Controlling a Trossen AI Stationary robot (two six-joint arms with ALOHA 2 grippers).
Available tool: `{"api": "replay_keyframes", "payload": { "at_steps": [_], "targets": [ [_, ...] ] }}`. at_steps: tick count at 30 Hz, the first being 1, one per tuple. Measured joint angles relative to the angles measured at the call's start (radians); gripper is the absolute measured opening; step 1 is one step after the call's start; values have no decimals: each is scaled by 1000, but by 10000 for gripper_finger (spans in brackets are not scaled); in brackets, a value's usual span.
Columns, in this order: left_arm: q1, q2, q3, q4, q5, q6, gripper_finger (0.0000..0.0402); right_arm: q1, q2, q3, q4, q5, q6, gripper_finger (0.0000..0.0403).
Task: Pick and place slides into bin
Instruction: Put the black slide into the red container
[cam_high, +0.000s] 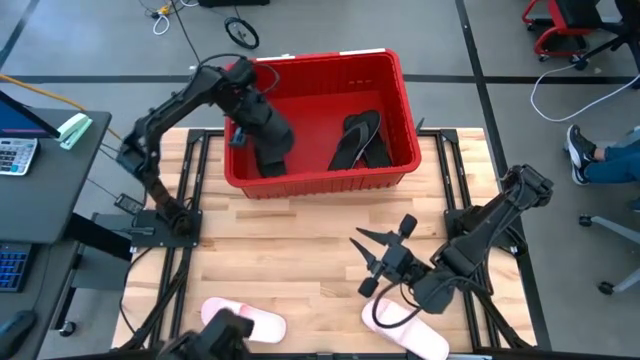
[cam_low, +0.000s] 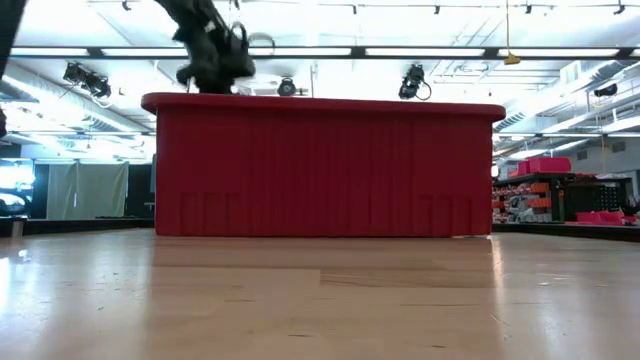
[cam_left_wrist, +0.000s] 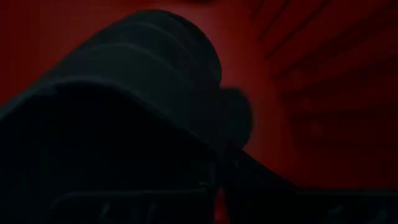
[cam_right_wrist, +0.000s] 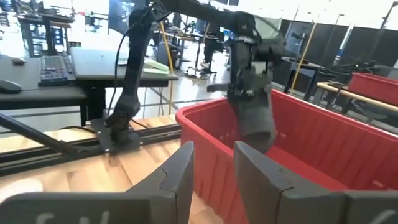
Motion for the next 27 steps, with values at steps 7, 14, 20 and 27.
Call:
{"api": "replay_keyframes", "payload": {
  "at_steps": [7, 14, 20, 27],
  "targets": [
    [33, 161, 3, 1, -119, 95, 11, -50, 0, 0, -13, -46, 0, 119],
    [13, 234, 7, -1, -118, 117, 11, -104, 0, 0, -105, -92, 72, 119],
    [-22, 240, 16, 7, -93, 100, 11, -146, 0, 0, -187, -139, 144, 119],
    [-71, 243, 19, 52, -72, 21, 24, -156, 0, 0, -197, -186, 184, 118]
  ]
}}
